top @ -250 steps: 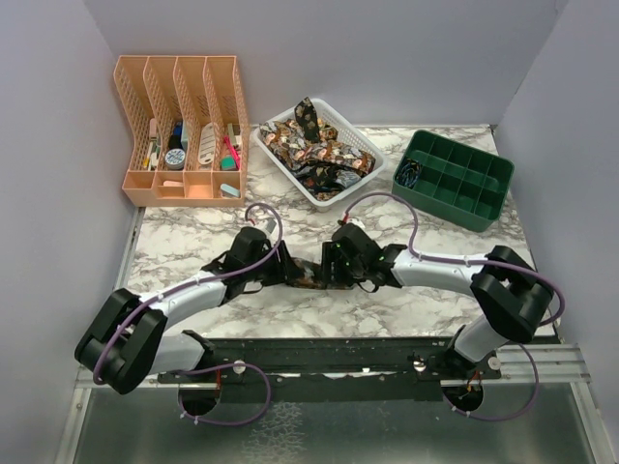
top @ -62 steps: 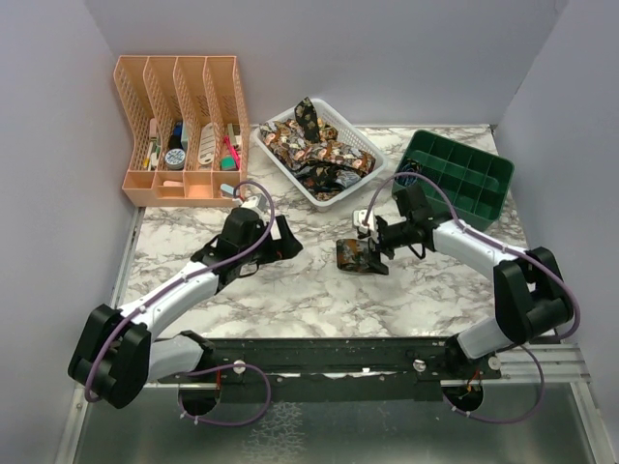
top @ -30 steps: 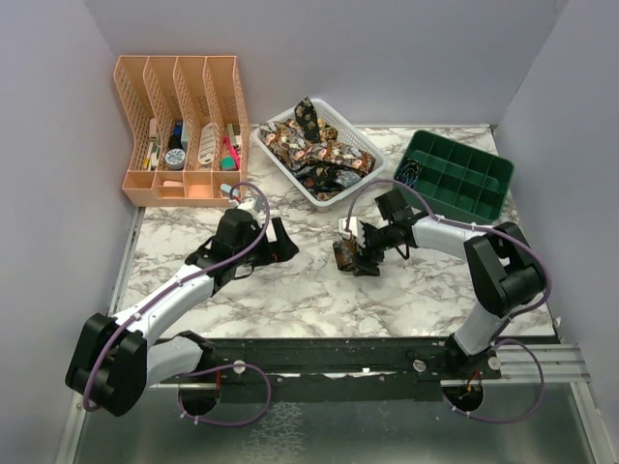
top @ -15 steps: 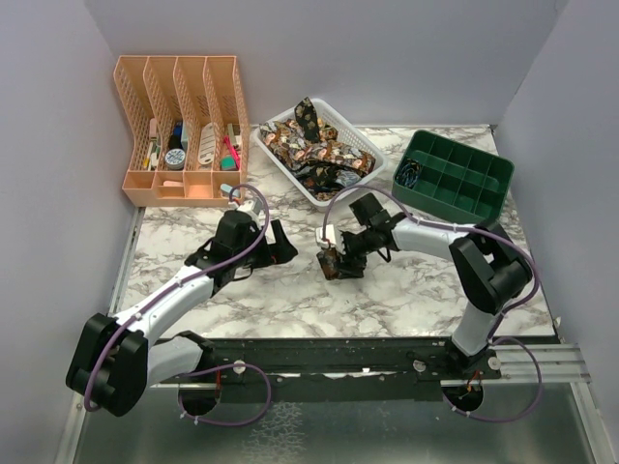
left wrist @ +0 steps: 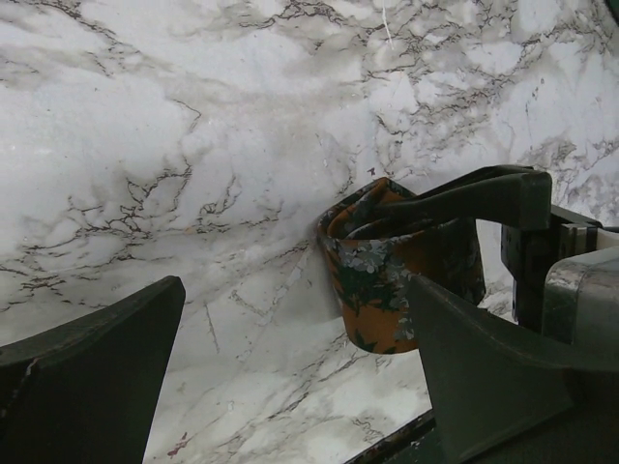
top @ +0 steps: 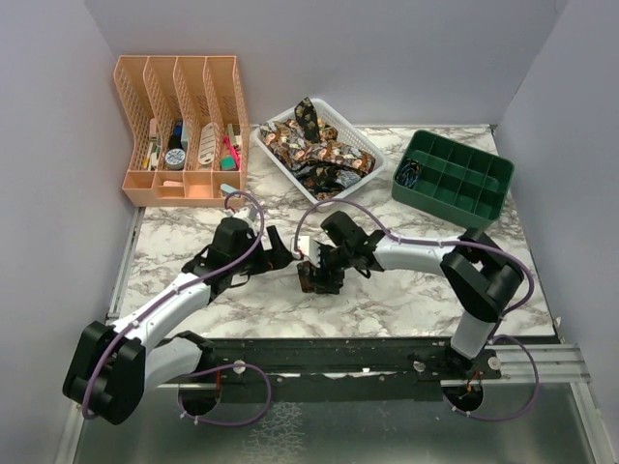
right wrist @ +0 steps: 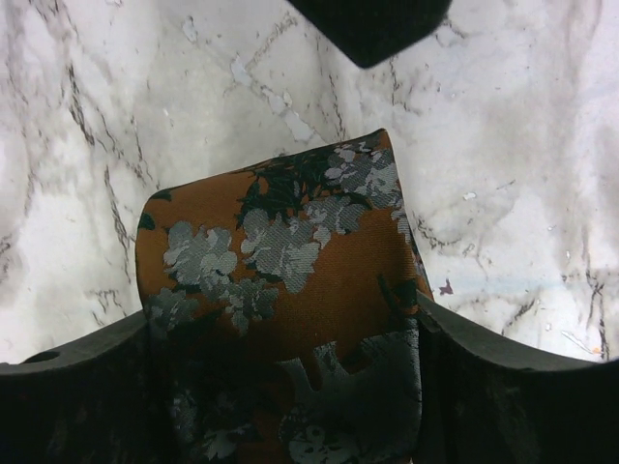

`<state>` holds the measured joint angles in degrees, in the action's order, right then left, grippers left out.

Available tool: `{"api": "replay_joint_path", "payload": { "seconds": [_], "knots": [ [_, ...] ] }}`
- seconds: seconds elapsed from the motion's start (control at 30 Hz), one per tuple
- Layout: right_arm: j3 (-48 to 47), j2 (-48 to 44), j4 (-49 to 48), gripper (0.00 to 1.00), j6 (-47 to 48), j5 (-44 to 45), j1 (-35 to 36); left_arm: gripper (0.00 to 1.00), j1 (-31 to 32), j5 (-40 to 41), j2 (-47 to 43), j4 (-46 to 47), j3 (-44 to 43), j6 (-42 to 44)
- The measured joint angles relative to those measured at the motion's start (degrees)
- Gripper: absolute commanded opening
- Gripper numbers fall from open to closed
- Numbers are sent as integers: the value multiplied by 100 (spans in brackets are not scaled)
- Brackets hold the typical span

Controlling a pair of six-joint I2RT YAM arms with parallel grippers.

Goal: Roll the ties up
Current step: Move the tie to the center of the board, then pick up the tie at the center of the board.

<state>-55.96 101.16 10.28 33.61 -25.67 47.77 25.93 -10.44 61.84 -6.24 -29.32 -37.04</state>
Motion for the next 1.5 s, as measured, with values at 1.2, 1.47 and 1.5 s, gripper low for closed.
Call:
{"api": "replay_joint_path", "payload": {
  "seconds": [1.2,1.47,1.5],
  "knots": [
    [2269,-3805,-1408,87,-6094,3058,-866,99,-11,-855,-170,1029,658,-273],
    [3169,-2822,-1821,79,-7606,1102,-1851,98,-11,-1169,269,1561,721,-476],
    [3156,-2682,-1919,77,-7674,911,-1851,98,-11,-1217,334,1613,723,-492]
  ]
}}
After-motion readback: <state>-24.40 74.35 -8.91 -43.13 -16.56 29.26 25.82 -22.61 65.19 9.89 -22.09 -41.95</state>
